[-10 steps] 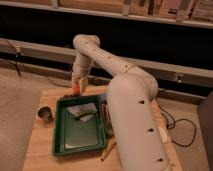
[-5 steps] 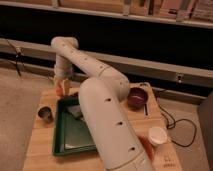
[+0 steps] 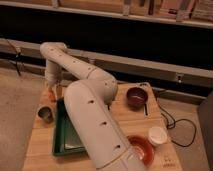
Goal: Place apple in metal cup
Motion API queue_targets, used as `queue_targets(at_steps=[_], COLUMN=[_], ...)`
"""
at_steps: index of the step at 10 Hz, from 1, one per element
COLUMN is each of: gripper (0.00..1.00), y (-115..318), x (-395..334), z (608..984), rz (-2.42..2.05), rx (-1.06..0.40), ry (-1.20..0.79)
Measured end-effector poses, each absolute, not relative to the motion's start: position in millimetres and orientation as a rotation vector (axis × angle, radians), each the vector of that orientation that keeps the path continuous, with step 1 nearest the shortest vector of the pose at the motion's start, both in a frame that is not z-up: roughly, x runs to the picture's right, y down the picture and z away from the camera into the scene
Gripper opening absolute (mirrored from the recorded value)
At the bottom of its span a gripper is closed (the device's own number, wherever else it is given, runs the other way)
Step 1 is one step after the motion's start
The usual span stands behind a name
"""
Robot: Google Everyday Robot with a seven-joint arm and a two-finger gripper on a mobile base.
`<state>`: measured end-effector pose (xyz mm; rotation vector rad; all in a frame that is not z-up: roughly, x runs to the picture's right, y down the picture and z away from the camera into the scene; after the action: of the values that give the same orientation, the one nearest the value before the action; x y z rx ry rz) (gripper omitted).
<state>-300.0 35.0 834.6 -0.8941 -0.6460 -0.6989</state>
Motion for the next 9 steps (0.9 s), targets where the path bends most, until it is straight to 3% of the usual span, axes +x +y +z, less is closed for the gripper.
queue_targets(at_steps=[9], gripper=[0.00], y=[44], x=[-331], z=[824], rz=[-0.774], rx=[-0.916], ry=[-0.656])
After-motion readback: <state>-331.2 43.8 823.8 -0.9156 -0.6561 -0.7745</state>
